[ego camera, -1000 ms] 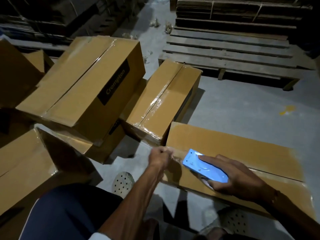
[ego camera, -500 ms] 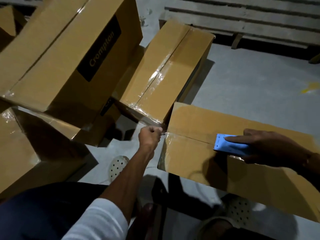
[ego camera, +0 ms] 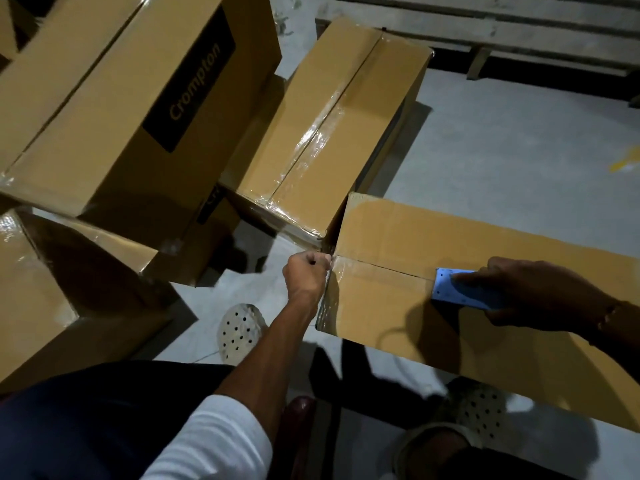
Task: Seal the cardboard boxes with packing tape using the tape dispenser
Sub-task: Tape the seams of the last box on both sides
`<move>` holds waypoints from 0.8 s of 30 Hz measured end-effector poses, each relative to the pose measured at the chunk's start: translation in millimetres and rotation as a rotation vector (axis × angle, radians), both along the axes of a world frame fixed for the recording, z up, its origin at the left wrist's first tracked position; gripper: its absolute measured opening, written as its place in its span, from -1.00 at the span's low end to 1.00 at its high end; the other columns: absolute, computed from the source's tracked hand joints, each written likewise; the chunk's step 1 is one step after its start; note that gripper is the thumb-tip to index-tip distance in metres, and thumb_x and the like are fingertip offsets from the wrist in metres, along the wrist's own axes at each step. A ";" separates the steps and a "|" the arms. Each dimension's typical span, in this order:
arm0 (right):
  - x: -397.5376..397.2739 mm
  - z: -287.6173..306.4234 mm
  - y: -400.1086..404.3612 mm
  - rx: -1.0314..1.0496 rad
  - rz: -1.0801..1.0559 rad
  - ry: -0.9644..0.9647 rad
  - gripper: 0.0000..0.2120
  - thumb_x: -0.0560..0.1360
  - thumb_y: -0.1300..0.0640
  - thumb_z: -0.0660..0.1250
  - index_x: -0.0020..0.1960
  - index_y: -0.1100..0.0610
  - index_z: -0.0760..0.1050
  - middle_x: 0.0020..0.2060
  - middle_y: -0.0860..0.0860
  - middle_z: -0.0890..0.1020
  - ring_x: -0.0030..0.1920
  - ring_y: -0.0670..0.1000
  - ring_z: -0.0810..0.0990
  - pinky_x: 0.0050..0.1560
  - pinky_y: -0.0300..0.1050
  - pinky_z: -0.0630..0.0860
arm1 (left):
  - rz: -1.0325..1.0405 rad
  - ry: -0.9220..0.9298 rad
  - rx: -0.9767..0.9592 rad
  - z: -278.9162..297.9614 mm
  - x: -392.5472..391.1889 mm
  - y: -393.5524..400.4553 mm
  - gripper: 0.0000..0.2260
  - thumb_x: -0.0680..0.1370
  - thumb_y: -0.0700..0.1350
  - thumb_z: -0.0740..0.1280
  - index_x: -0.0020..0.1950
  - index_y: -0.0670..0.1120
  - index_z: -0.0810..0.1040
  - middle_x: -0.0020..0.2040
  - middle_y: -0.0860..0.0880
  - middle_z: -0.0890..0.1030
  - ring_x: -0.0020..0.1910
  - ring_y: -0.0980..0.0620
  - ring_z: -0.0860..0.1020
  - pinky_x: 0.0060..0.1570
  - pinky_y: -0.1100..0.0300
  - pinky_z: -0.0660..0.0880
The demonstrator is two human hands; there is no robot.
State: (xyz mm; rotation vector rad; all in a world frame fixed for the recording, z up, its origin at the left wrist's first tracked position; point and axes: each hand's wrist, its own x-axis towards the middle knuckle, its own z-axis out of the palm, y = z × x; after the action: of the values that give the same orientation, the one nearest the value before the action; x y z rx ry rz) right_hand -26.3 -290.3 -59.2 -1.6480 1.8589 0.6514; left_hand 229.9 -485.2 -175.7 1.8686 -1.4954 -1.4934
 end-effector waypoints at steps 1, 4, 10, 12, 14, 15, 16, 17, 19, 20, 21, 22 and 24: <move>-4.9 -3.4 -3.1 -0.015 0.016 0.010 -0.29 0.51 -0.21 0.32 0.54 -0.31 0.03 0.07 -0.12 0.37 -0.09 -0.07 0.43 -0.15 -0.14 0.41 | -0.004 -0.011 -0.009 -0.6 -0.2 0.4 -0.66 0.56 -0.27 0.37 -0.41 -0.02 0.59 -0.39 0.05 0.60 -0.33 0.08 0.54 -0.10 0.12 0.60; -3.1 -1.2 -4.4 0.039 0.025 0.024 -0.29 0.51 -0.22 0.32 0.54 -0.30 0.02 0.07 -0.10 0.37 -0.10 -0.07 0.41 -0.15 -0.15 0.39 | -0.009 -0.027 -0.035 -1.4 -1.3 1.1 -0.68 0.56 -0.25 0.38 -0.38 -0.01 0.60 -0.37 0.04 0.60 -0.32 0.06 0.54 -0.14 0.19 0.58; -4.8 -9.7 -4.8 0.017 -0.043 -0.005 -0.30 0.52 -0.21 0.32 0.54 -0.28 0.04 0.08 -0.10 0.36 -0.14 -0.08 0.34 -0.19 -0.19 0.33 | -0.013 -0.033 -0.073 -1.4 -1.5 4.8 -0.74 0.57 -0.21 0.39 -0.33 -0.05 0.63 -0.32 -0.01 0.64 -0.28 0.06 0.56 -0.13 0.19 0.57; -3.5 -10.9 -3.7 0.007 -0.077 -0.007 -0.29 0.52 -0.21 0.33 0.55 -0.28 0.04 0.00 -0.10 0.29 -0.16 -0.07 0.32 -0.20 -0.19 0.28 | -0.011 -0.026 -0.090 -1.0 -1.1 7.1 -0.76 0.57 -0.20 0.39 -0.30 -0.07 0.64 -0.32 0.00 0.64 -0.28 0.07 0.56 -0.12 0.19 0.56; -4.4 -12.0 -3.6 0.005 -0.062 0.015 -0.29 0.52 -0.22 0.32 0.56 -0.28 0.02 -0.02 -0.11 0.24 -0.16 -0.07 0.31 -0.20 -0.19 0.26 | -0.009 -0.017 -0.108 0.4 -1.5 8.9 -0.79 0.58 -0.20 0.39 -0.26 -0.10 0.65 -0.31 0.02 0.63 -0.28 0.11 0.54 -0.15 0.22 0.53; -4.8 -12.4 -2.7 0.011 -0.057 0.009 -0.28 0.52 -0.22 0.31 0.56 -0.28 0.01 -0.02 -0.11 0.24 -0.16 -0.07 0.31 -0.20 -0.19 0.26 | -0.007 -0.014 -0.119 0.8 -2.2 9.3 -0.81 0.58 -0.20 0.39 -0.24 -0.11 0.66 -0.31 0.02 0.63 -0.28 0.13 0.54 -0.16 0.24 0.49; -5.2 -12.8 -1.8 0.016 -0.067 0.004 -0.28 0.52 -0.22 0.32 0.55 -0.28 0.02 -0.02 -0.11 0.24 -0.15 -0.07 0.32 -0.20 -0.19 0.27 | -0.008 -0.011 -0.134 2.1 -3.0 9.4 -0.82 0.58 -0.19 0.38 -0.21 -0.13 0.67 -0.30 0.03 0.63 -0.27 0.15 0.54 -0.16 0.26 0.47; -6.6 -15.5 0.0 0.000 -0.067 -0.011 -0.28 0.51 -0.21 0.33 0.55 -0.28 0.03 -0.02 -0.11 0.25 -0.15 -0.07 0.33 -0.21 -0.18 0.28 | -0.013 -0.010 -0.145 3.0 -4.2 9.1 -0.83 0.58 -0.19 0.38 -0.18 -0.14 0.68 -0.28 0.02 0.64 -0.26 0.15 0.55 -0.15 0.25 0.48; -6.6 -16.6 1.8 -0.021 -0.077 -0.032 -0.27 0.50 -0.21 0.35 0.55 -0.28 0.06 0.02 -0.10 0.32 -0.13 -0.05 0.40 -0.18 -0.14 0.39 | -0.020 -0.022 -0.156 3.2 -6.8 7.6 -0.85 0.59 -0.17 0.38 -0.14 -0.15 0.70 -0.25 -0.01 0.66 -0.19 0.08 0.59 -0.10 0.19 0.53; -7.5 -18.7 2.3 -0.018 -0.080 -0.031 -0.27 0.49 -0.21 0.36 0.54 -0.30 0.06 0.06 -0.09 0.36 -0.09 -0.04 0.45 -0.15 -0.10 0.45 | -0.019 -0.039 -0.148 1.1 -7.8 6.8 -0.84 0.59 -0.16 0.38 -0.15 -0.14 0.70 -0.23 -0.02 0.67 -0.13 0.02 0.61 -0.06 0.16 0.55; -9.1 -21.3 3.3 -0.024 -0.069 -0.025 -0.27 0.48 -0.22 0.36 0.54 -0.31 0.06 0.09 -0.08 0.38 -0.07 -0.03 0.47 -0.12 -0.08 0.49 | -0.012 -0.059 -0.134 -1.9 -8.3 6.5 -0.83 0.59 -0.16 0.38 -0.18 -0.11 0.69 -0.22 -0.04 0.67 -0.07 -0.04 0.61 -0.02 0.13 0.56; -8.5 -20.6 3.1 -0.018 -0.067 -0.018 -0.27 0.48 -0.23 0.35 0.54 -0.31 0.06 0.11 -0.08 0.38 -0.09 -0.03 0.46 -0.12 -0.08 0.50 | 0.002 -0.076 -0.114 -4.5 -8.6 6.6 -0.82 0.58 -0.15 0.37 -0.21 -0.07 0.67 -0.22 -0.05 0.67 -0.02 -0.09 0.61 0.02 0.09 0.58; -7.2 -20.8 2.5 -0.019 -0.064 0.000 -0.29 0.50 -0.22 0.34 0.54 -0.30 0.05 0.11 -0.07 0.37 -0.14 -0.05 0.38 -0.15 -0.12 0.44 | 0.019 -0.104 -0.089 -8.8 -9.2 7.1 -0.77 0.57 -0.15 0.37 -0.29 -0.02 0.64 -0.23 -0.05 0.67 0.02 -0.16 0.62 0.05 -0.04 0.60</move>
State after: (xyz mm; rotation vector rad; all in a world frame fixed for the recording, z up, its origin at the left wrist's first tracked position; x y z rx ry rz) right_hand -33.6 -287.8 -80.0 -1.5937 1.9144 0.6089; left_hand 220.8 -478.1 -184.5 1.9289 -1.5580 -1.3172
